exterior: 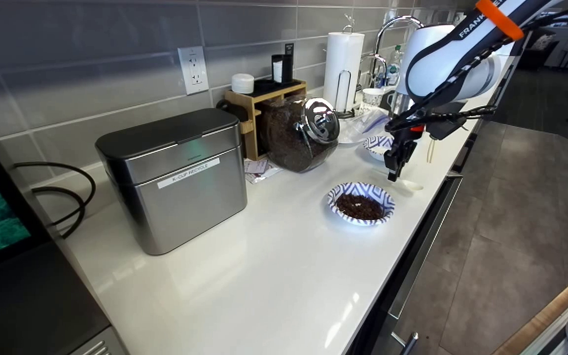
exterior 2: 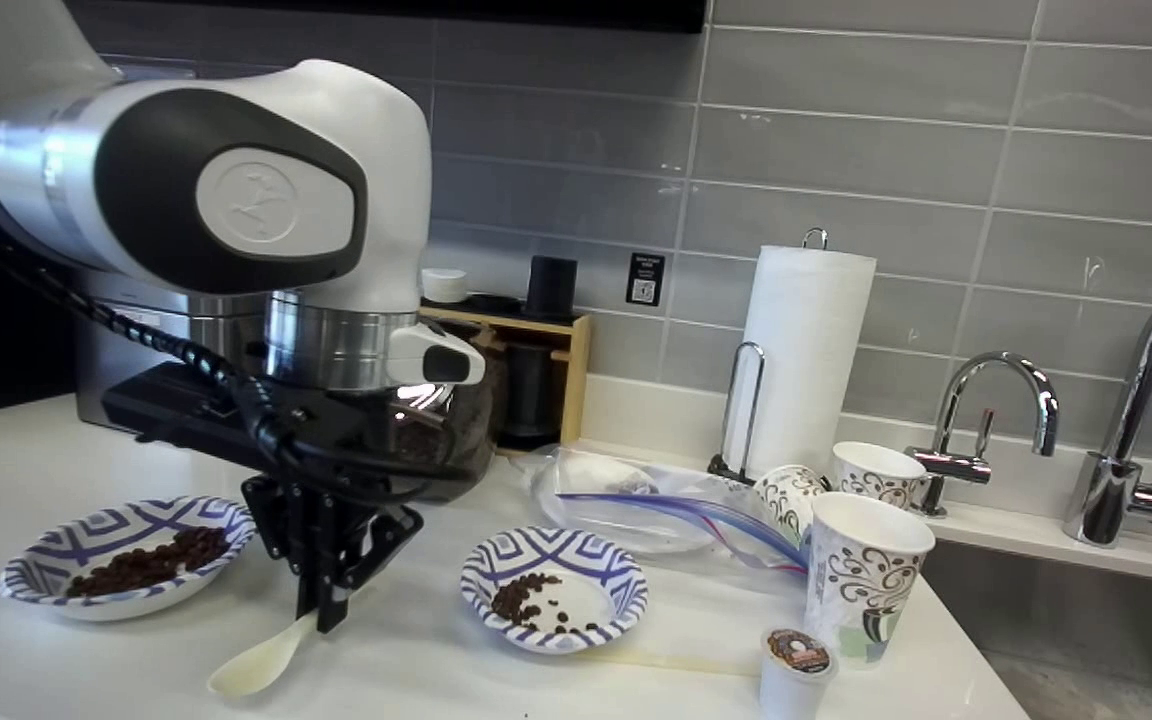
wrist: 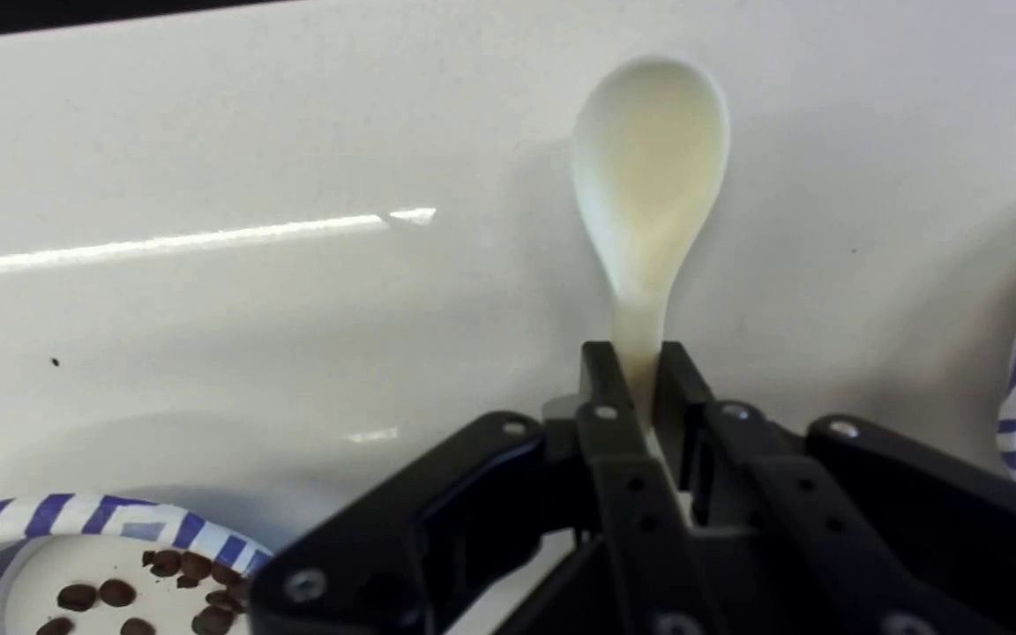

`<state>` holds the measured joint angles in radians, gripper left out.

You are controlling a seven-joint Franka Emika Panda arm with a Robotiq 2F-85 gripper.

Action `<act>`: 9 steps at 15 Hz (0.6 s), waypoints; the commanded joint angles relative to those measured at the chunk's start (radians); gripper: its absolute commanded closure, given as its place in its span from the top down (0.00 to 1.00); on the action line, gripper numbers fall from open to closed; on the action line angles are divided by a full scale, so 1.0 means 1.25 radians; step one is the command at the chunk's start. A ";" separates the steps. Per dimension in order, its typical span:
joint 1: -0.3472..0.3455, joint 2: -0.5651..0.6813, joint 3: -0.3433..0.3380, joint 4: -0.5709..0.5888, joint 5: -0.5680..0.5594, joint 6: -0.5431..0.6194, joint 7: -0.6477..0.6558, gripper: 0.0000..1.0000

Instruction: Place some coffee grains on the spoon, empty the spoon into the bowl with less grains and place the spoon back

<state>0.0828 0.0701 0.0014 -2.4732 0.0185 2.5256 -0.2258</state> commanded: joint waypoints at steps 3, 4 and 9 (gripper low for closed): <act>-0.018 0.021 0.017 -0.005 -0.002 0.032 -0.001 0.39; -0.019 0.022 0.018 -0.003 -0.001 0.031 -0.007 0.40; -0.018 0.014 0.017 -0.005 -0.008 0.036 0.003 0.75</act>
<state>0.0785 0.0881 0.0052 -2.4722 0.0183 2.5441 -0.2275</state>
